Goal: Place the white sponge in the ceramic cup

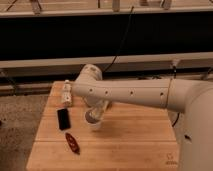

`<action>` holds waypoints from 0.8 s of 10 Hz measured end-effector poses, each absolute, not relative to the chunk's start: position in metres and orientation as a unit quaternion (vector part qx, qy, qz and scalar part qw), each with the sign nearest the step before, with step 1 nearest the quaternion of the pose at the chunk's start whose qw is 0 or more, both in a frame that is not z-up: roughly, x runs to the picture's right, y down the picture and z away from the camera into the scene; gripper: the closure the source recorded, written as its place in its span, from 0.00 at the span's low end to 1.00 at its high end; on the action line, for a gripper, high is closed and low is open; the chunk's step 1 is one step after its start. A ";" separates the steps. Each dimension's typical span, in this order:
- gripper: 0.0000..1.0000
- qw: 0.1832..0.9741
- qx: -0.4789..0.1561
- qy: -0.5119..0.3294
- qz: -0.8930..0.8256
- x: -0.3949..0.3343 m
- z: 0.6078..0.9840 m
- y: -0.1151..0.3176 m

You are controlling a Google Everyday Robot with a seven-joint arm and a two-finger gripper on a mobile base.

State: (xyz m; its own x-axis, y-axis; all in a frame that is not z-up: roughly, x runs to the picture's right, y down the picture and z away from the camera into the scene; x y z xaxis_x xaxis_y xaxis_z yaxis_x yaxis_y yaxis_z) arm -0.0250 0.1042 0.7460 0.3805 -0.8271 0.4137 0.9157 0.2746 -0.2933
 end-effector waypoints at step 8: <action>0.20 0.791 -0.241 -0.086 -0.555 -0.024 0.750 0.100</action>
